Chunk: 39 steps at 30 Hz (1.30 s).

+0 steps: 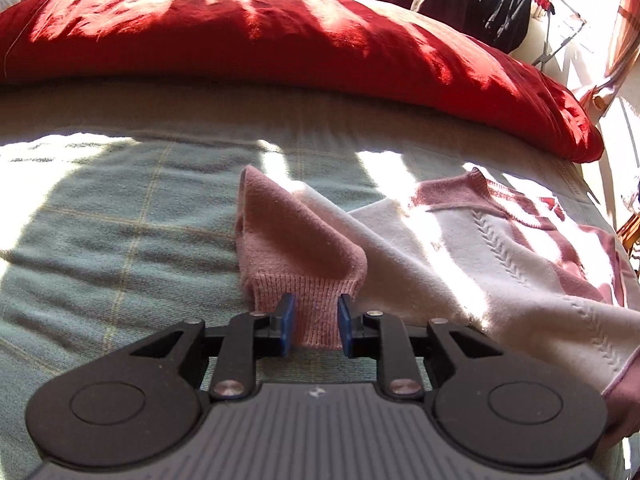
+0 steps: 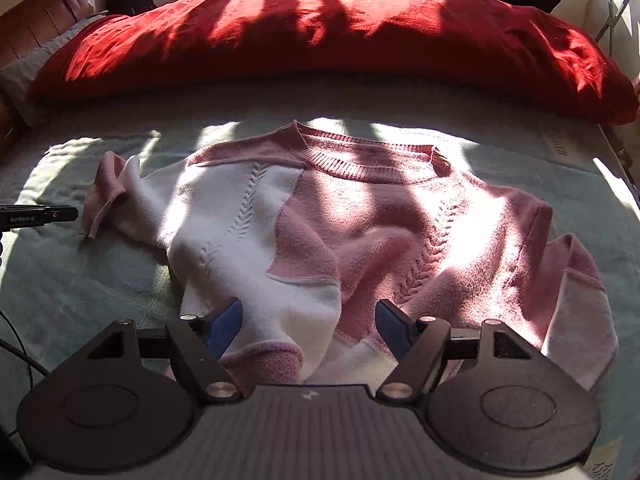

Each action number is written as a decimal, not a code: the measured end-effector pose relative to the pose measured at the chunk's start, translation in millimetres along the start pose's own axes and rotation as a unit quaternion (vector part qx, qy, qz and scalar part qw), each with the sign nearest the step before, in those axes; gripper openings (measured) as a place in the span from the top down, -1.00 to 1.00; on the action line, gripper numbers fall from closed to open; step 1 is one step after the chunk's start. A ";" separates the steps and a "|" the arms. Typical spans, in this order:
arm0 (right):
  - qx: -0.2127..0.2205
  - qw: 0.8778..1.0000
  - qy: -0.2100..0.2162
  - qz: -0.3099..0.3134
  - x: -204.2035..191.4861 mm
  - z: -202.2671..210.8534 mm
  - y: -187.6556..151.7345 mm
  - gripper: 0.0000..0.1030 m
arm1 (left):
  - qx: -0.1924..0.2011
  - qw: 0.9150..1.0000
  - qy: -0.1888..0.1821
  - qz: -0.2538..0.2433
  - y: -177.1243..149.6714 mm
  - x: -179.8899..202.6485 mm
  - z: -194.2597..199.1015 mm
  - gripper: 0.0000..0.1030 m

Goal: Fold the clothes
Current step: 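Pull the sleeve outward with the left gripper and lay it flat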

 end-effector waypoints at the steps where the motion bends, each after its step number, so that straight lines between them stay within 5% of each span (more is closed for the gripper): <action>1: 0.000 1.000 0.002 0.000 -1.1 -0.7 0.2 -0.50 | -0.001 1.000 0.004 0.011 0.3 -4.9 -5.9 0.56; 9: -0.002 1.000 0.002 0.014 -10.2 -3.4 2.5 -0.53 | -0.022 0.998 0.013 0.060 -6.9 -23.7 -47.5 0.26; 11: -0.002 1.000 0.002 0.010 -10.3 -4.7 2.9 -0.53 | -0.027 0.997 0.007 0.067 -10.1 -22.6 -51.3 0.38; 12: -0.003 1.000 0.002 0.009 -10.7 -5.3 3.2 -0.53 | -0.023 0.998 0.008 0.062 -10.4 -20.8 -48.7 0.78; 13: -0.003 1.000 0.001 0.009 -11.3 -5.9 3.5 -0.53 | -0.018 0.998 0.008 0.057 -9.6 -19.3 -45.0 0.91; 18: -0.004 1.000 -0.004 0.012 -12.8 -6.9 5.3 -0.53 | 0.021 0.999 0.015 0.048 7.0 -31.2 -6.7 0.92; 28: -0.006 1.000 -0.002 0.014 -17.7 -12.4 10.8 -0.53 | 0.057 0.986 0.142 0.067 57.2 -112.0 49.9 0.92; 37: -0.011 1.000 -0.006 0.023 -25.2 -17.4 17.0 -0.53 | 0.025 0.979 0.187 0.078 62.0 -143.1 46.0 0.92; 39: -0.010 1.000 -0.008 0.025 -26.6 -17.8 18.5 -0.53 | 0.017 0.977 0.194 0.089 62.3 -148.9 44.7 0.80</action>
Point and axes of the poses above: each gripper's, at about its wrist camera, not at the fingertips, and z roughly against the way its jaws point, x to its right, y to its top, the point moved 1 cm from there along -z, roughly the way its jaws point, and after that the axes turned 7 degrees about z, right-handed, at the moved point
